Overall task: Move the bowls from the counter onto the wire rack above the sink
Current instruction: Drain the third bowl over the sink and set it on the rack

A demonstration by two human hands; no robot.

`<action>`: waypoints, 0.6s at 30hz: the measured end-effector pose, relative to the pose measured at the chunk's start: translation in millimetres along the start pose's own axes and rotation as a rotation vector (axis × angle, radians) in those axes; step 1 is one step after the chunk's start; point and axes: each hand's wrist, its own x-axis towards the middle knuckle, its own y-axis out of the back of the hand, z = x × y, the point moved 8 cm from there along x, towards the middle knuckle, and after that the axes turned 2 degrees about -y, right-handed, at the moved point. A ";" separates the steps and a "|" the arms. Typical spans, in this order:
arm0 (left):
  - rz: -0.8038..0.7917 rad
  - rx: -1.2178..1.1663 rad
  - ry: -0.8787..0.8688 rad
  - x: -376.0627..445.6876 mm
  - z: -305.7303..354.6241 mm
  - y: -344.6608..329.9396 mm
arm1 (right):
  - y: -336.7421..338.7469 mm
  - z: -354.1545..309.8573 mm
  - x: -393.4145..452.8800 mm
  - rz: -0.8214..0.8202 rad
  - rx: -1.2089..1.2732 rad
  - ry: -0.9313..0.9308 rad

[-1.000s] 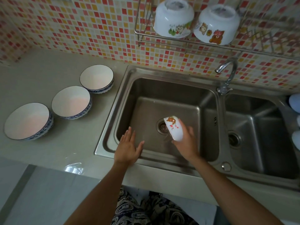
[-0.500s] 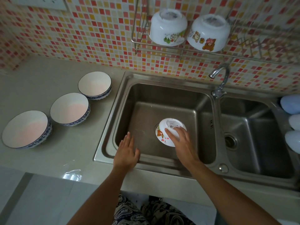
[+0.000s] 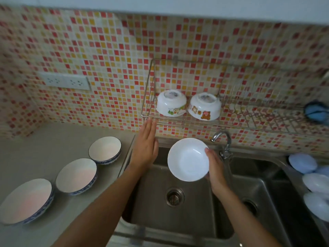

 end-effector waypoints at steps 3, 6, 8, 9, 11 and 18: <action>-0.006 0.074 -0.071 39.6 13.3 14.3 | -6.3 -14.9 1.3 -0.075 0.182 -0.158; -0.087 0.124 -0.062 54.5 2.7 5.9 | -13.4 -37.7 3.6 -0.140 0.318 -0.175; -0.130 0.145 -0.026 54.8 -11.2 -1.3 | -16.1 -61.5 7.3 -0.159 0.368 -0.127; -0.150 0.164 -0.029 53.7 -16.3 -4.1 | -17.1 -74.0 9.7 -0.159 0.383 -0.105; -0.183 0.195 -0.061 52.7 -21.7 -6.1 | -18.8 -96.2 18.4 -0.141 0.393 -0.070; -0.195 0.168 -0.038 54.2 -23.6 -5.7 | -41.0 -177.9 59.6 -0.058 0.212 0.172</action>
